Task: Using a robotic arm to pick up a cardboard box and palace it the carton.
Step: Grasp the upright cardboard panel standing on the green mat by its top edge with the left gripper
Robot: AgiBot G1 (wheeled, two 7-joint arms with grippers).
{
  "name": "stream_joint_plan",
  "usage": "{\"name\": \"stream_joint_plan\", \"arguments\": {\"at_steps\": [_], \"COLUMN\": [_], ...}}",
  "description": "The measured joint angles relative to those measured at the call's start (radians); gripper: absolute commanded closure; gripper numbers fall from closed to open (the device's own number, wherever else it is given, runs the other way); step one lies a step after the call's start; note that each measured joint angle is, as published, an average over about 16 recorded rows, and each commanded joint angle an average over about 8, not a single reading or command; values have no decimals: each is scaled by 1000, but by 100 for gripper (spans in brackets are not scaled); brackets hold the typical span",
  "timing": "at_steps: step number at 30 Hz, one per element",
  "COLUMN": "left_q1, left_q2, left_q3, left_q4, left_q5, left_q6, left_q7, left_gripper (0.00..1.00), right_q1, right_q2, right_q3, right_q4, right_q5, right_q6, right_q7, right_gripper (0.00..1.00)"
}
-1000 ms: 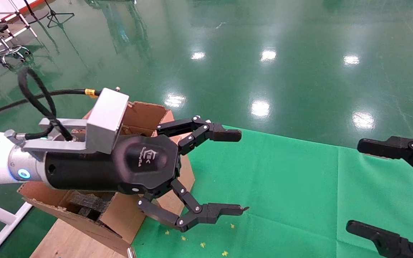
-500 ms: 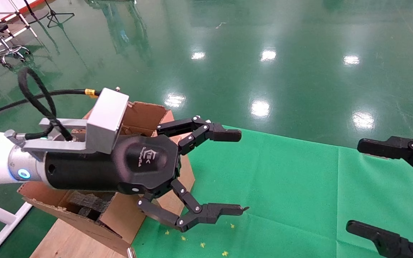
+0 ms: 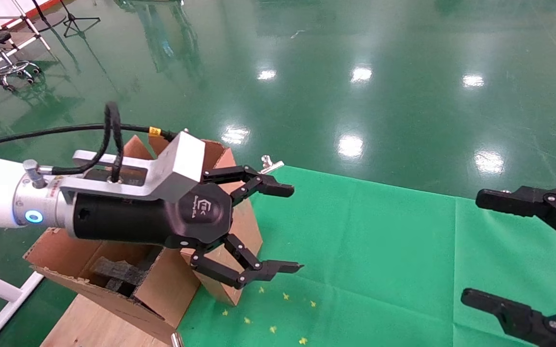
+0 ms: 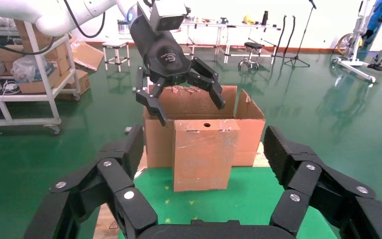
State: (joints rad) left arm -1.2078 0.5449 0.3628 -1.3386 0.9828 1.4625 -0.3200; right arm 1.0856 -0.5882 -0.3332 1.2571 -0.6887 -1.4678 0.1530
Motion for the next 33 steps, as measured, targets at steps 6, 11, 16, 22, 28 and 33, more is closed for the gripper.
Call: {"name": "stream_joint_plan", "arguments": {"at_steps": [6,11,16,22,28,33], "left_q1": [-13,-40,-93,-176,-251,-292], "left_q2": [-22,-46,-60,-43,4,48], "left_q3": [8,30,69,127,177,215], "left_q4": [2,-2,-7,-13,-14,-15], "left_q5": [46,135,275,468,625,726], "left_q6": [-22,-51,-81,-104,-102,-83], "left_q7": [-45,-127,-268,-495,-730,-895], "left_gripper": [0,0,0,0,0,0], "right_q1": [0,0,0,0,0,0], "right_q2": [0,0,0,0,0,0], "right_q3": [0,0,0,0,0,0], "right_q4": [0,0,0,0,0,0], "right_q5": [0,0,0,0,0,0], "right_q6": [0,0,0,0,0,0], "right_q7": [0,0,0,0,0,0], "right_gripper": [100,100,100,100,100,100]}}
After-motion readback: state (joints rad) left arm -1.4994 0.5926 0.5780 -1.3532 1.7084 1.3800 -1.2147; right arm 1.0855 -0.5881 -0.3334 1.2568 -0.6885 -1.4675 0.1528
